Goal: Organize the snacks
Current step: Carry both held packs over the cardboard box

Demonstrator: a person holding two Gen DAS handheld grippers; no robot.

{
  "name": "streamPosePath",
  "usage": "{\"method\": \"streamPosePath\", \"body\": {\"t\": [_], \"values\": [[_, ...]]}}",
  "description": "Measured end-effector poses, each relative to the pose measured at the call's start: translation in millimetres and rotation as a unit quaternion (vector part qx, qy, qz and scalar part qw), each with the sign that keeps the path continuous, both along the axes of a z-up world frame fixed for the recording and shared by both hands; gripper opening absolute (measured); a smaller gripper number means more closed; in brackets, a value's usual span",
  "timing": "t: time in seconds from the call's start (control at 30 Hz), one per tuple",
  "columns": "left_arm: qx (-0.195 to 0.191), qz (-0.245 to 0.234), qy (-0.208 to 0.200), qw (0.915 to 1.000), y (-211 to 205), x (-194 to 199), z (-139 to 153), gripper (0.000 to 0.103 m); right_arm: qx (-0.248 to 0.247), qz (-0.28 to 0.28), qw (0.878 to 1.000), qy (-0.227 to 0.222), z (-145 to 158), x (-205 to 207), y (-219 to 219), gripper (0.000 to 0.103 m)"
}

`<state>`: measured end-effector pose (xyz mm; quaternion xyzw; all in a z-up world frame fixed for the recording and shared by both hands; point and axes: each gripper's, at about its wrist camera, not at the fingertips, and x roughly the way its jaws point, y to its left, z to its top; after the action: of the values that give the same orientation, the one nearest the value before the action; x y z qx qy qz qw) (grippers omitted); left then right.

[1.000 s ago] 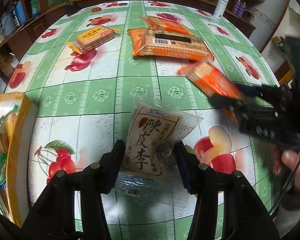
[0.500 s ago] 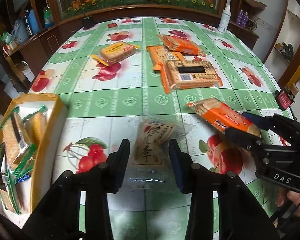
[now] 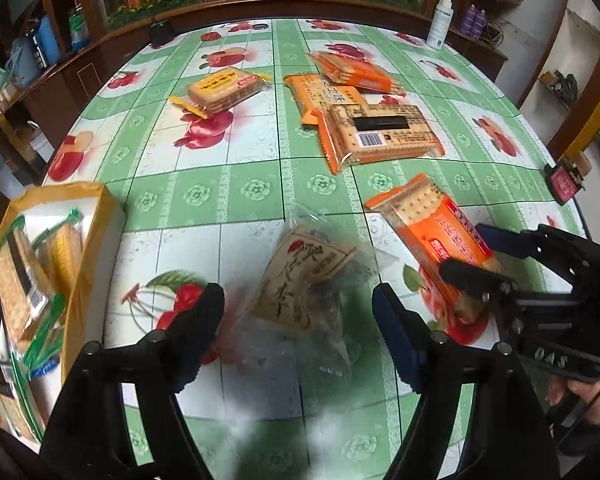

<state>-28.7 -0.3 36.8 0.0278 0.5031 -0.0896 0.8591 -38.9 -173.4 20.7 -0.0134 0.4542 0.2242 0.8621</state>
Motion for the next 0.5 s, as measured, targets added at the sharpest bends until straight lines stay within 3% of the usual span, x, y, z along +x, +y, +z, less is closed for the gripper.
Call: {"method": "streamPosePath", "body": {"t": [0.17, 0.2, 0.23, 0.27, 0.37, 0.5], "values": [[0.014, -0.006, 0.016, 0.9997, -5, 11, -15, 0.077, -0.018, 0.003, 1.0, 0.004, -2, 6, 8, 0.057], [0.012, -0.002, 0.018, 0.9998, -4, 13, -18, 0.075, -0.021, 0.001, 1.0, 0.004, -3, 8, 9, 0.059], [0.003, 0.004, 0.019, 0.9998, -2, 15, -21, 0.06, -0.021, -0.002, 1.0, 0.002, -4, 11, 9, 0.059], [-0.002, 0.008, 0.023, 0.9997, 0, 16, -23, 0.057, -0.016, -0.005, 1.0, 0.003, -5, 14, 10, 0.059], [0.009, 0.007, 0.008, 0.9999, 1, 13, -21, 0.054, -0.006, -0.003, 1.0, 0.001, -9, 19, 10, 0.057], [-0.008, 0.019, 0.003, 0.9998, 11, 8, -18, 0.051, 0.015, 0.003, 1.0, 0.0, -8, 16, 5, 0.055]]}}
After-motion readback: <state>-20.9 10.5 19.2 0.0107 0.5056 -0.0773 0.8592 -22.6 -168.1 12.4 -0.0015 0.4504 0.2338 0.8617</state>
